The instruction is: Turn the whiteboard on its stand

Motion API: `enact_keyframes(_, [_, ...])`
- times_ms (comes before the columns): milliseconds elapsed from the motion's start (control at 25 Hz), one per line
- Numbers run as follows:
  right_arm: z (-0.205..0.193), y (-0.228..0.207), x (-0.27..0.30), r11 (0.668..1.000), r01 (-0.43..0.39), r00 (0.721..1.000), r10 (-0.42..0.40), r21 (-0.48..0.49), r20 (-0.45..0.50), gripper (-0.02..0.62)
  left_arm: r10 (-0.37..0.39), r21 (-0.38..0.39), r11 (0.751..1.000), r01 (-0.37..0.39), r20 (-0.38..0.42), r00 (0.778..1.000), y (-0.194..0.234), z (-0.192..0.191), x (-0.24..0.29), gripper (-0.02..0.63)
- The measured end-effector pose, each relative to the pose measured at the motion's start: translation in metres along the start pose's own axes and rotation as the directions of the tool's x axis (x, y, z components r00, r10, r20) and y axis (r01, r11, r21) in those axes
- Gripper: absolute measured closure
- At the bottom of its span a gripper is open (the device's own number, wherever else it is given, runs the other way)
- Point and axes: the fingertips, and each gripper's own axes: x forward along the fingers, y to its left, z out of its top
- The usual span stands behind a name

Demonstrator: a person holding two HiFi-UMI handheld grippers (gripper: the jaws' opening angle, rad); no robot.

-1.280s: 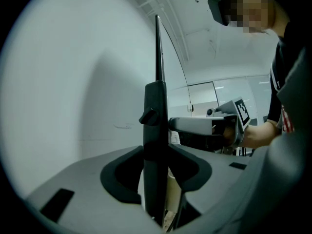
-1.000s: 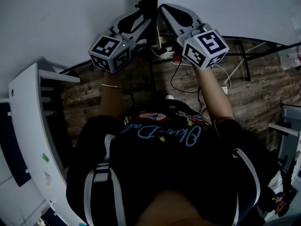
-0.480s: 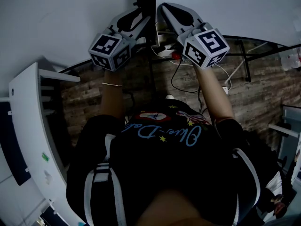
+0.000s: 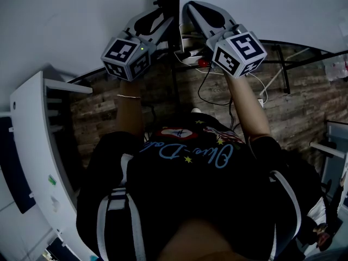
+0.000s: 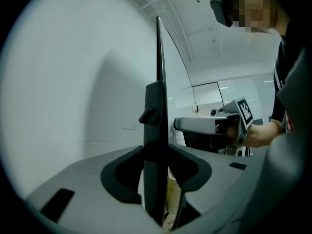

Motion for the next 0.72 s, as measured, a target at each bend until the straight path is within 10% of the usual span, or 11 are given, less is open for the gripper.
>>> enact_keyframes(720, [-0.001,0.006,-0.009,1.0,0.003,1.0,-0.003,0.005,-0.006,0.571,0.032,0.006,0.999,-0.032,0.014,0.999,-0.002,0.004,-0.012,0.466])
